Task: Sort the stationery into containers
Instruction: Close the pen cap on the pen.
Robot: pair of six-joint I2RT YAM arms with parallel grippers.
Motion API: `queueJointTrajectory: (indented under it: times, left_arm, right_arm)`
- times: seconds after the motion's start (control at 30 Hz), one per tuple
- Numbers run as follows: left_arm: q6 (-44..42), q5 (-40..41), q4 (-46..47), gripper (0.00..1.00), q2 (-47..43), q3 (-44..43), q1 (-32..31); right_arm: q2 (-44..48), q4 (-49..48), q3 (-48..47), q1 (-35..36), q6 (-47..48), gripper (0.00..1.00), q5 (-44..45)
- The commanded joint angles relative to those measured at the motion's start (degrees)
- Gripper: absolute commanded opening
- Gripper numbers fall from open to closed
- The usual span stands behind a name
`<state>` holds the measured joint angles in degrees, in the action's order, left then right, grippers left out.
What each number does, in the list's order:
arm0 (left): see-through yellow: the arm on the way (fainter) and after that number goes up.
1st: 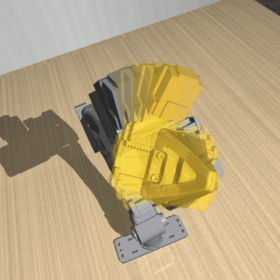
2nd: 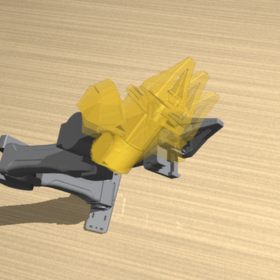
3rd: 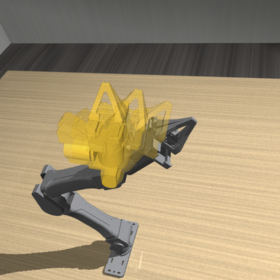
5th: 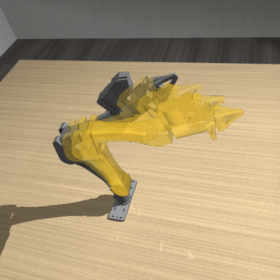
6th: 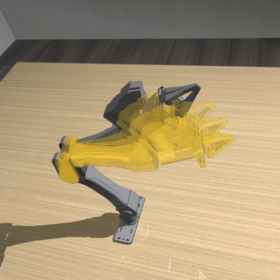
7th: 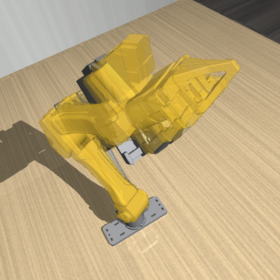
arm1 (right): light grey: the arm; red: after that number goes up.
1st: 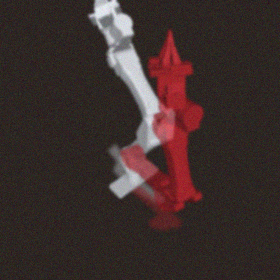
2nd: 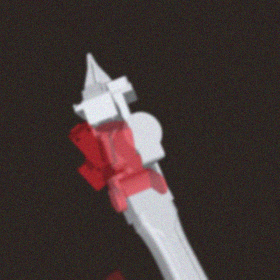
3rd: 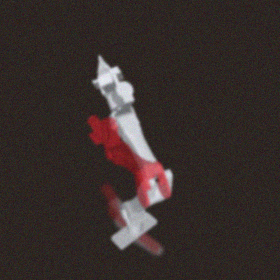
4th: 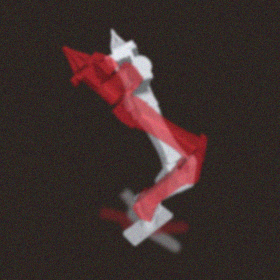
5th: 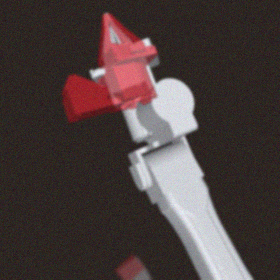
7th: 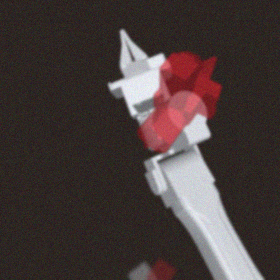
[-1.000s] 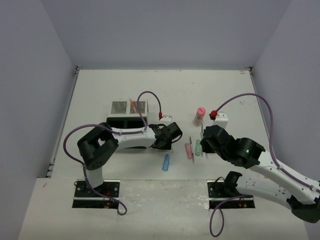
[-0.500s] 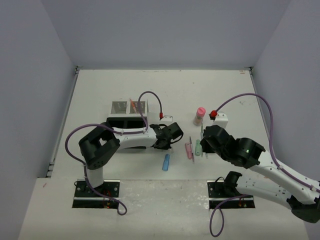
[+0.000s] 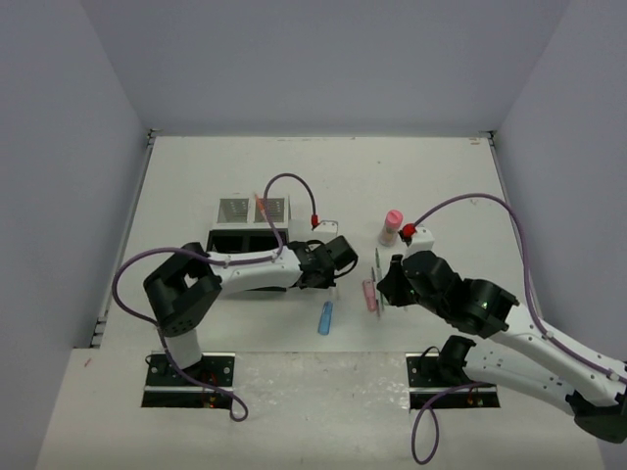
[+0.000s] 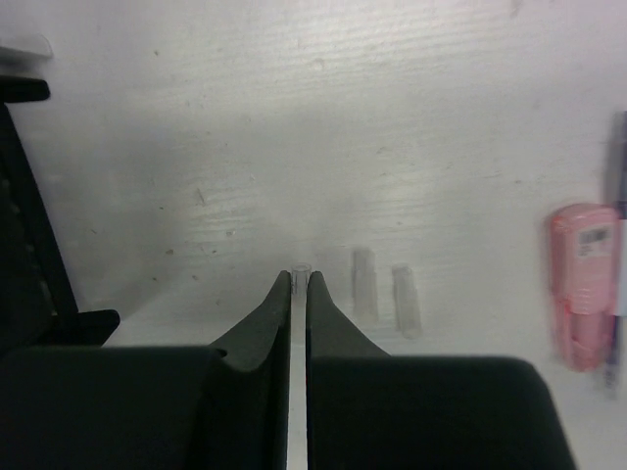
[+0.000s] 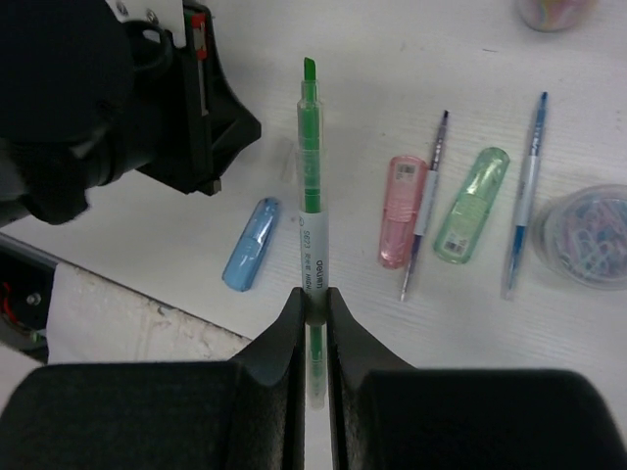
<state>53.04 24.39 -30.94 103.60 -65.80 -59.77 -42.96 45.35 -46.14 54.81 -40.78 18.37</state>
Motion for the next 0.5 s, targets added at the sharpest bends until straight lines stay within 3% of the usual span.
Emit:
queueJointTrajectory:
  times: [0.0,0.17,0.27,0.37,0.47]
  left_arm:
    - [-3.8,5.4,5.6,0.0,-12.0,-1.4,-0.3]
    - [-8.9,6.8,15.2,0.0,-24.2,0.2,-0.3]
    - [-11.9,6.0,23.9,0.0,-30.8,5.6,-0.3]
    - [-15.8,-3.5,39.8,0.0,-37.5,12.1,-0.3]
    - [-15.8,-9.2,48.4,0.0,-41.2,16.7,-0.3]
  right_arm:
    - [3.8,-9.4,2.1,-0.1,3.3,0.0,-7.6]
    - [9.9,-14.0,5.5,0.0,3.6,0.0,-7.9]
    - [12.8,-19.2,8.4,0.0,4.5,0.0,-13.1]
    - [12.3,-26.3,10.3,0.0,5.4,0.0,-22.2]
    - [10.3,-29.3,10.6,0.0,4.6,0.0,-23.9]
